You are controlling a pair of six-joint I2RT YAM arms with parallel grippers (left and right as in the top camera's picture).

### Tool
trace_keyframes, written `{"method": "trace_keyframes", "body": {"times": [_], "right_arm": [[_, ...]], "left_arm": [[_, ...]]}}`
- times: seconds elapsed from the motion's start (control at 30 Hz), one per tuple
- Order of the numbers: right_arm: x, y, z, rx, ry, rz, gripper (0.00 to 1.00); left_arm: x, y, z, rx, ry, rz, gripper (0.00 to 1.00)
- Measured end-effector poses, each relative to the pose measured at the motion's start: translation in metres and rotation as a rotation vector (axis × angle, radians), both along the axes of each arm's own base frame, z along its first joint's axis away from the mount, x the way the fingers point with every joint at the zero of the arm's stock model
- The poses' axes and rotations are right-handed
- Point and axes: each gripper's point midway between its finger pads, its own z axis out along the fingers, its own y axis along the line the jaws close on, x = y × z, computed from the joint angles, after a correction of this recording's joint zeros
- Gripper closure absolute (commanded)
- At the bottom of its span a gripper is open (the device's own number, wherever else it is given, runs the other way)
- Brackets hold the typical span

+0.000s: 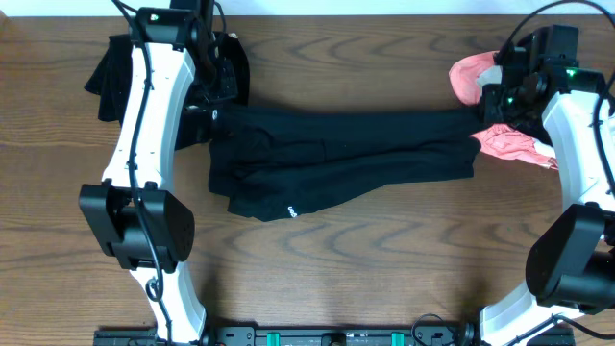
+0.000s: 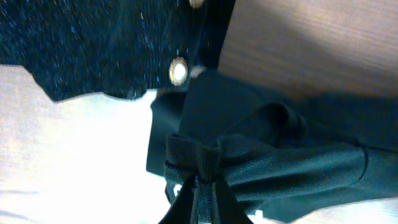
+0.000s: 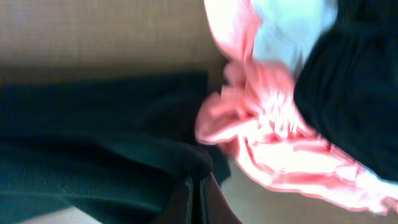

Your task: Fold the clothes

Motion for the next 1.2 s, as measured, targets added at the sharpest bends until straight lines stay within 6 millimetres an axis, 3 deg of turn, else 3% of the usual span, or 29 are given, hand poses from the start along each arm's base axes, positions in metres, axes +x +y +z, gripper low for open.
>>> {"method": "trace_keyframes", "body": {"times": [0.23,0.53,0.67,0.97,1.0,1.07,1.13,1.2], "right_arm": [[-0.026,-0.007,-0.008,0.018,0.107,-0.026,0.99],[-0.031,-0.007,-0.01,0.022,0.127,-0.029,0.99],[-0.04,-0.005,-0.021,0.028,0.161,-0.029,0.99],[-0.07,0.0,-0.052,0.048,0.274,-0.031,0.99],[-0.07,0.0,-0.053,0.048,0.272,-0.031,0.92],[-0.067,-0.001,-0.053,0.044,0.258,-0.029,0.51],[-0.059,-0.004,-0.052,0.039,0.226,-0.034,0.41],[-0.051,-0.008,-0.05,0.03,0.192,-0.035,0.39]], "left_arm": [[-0.021,-0.006,-0.022,0.014,0.1,-0.039,0.94],[-0.058,-0.008,-0.076,0.037,0.263,-0.063,0.94],[-0.074,-0.005,-0.092,0.053,0.323,-0.063,0.94],[-0.081,0.001,-0.099,0.085,0.35,-0.064,0.94],[-0.081,0.002,-0.099,0.09,0.349,-0.065,0.78],[-0.081,0.004,-0.099,0.099,0.348,-0.064,0.52],[-0.08,0.005,-0.099,0.107,0.347,-0.065,0.44],[-0.08,0.006,-0.099,0.114,0.344,-0.072,0.44]]}}
